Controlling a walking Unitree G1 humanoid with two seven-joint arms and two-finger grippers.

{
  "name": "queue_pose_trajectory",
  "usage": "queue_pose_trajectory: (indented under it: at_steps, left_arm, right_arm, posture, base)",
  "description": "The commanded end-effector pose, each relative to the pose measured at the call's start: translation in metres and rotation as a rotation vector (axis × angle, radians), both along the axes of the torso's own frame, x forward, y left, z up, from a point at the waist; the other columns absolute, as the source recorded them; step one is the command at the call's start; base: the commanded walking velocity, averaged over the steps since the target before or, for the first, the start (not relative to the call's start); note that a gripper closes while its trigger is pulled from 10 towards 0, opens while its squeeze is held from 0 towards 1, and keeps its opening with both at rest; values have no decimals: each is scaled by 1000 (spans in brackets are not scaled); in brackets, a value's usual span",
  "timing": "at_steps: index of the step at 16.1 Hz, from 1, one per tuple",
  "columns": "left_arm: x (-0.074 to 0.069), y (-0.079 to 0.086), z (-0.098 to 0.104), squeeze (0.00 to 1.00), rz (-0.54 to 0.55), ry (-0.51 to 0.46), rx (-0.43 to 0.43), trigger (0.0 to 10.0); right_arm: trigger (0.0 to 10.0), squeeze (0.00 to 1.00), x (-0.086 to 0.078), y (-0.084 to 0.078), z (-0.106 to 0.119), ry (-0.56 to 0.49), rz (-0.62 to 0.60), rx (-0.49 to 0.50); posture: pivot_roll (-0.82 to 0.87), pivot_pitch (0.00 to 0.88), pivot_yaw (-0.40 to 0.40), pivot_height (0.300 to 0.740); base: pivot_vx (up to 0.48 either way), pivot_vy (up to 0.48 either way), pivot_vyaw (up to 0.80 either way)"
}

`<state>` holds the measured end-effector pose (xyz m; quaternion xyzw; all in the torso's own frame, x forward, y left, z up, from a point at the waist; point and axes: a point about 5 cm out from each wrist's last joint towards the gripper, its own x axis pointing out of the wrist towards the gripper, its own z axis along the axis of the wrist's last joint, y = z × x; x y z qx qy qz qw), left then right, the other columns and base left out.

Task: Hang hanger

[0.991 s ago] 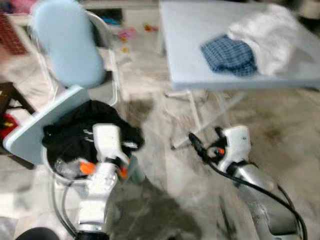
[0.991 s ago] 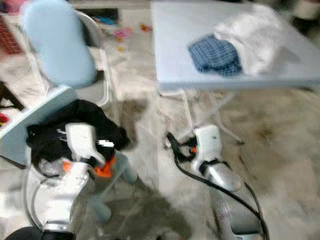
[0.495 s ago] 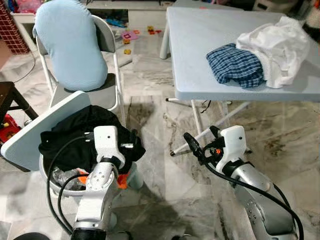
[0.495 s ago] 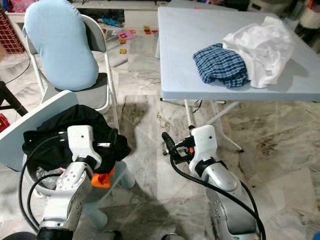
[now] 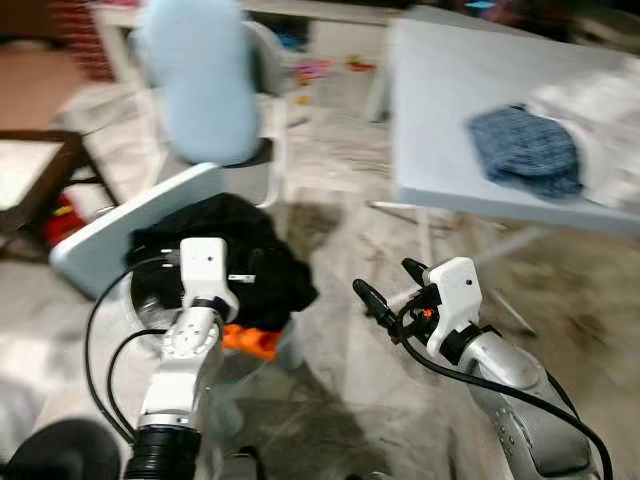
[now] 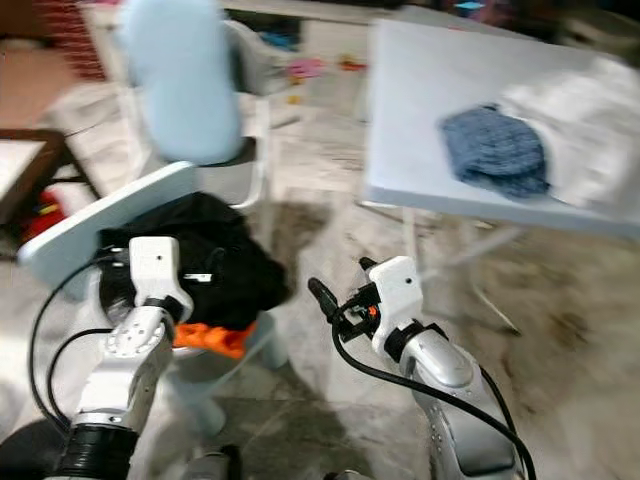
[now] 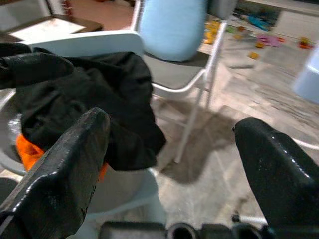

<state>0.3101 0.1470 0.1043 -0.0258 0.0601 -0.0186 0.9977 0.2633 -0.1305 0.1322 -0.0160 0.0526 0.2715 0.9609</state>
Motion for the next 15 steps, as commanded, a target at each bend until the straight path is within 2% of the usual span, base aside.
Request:
queue_pose_trajectory:
  at_steps: [1, 10, 15]
  left_arm:
    - [-1, -8, -2, 0, -25, 3, -12, 10000]
    - [-7, -8, -7, 0, -20, 22, -26, 10000]
    - [-9, -11, -10, 0, -21, 34, -29, 10000]
  right_arm:
    - [10000, 0, -2, -1, 2, -8, 2, -3]
    - [10000, 0, -4, 4, 1, -8, 26, -7]
    - [10000, 0, -7, 5, 0, -5, 32, -6]
  posture:
    - [-26, 157, -83, 740]
    - [-17, 169, -86, 740]
    - [-19, 173, -86, 740]
  base:
    - [0, 0, 0]
    - [323, 0, 0]
    - [0, 0, 0]
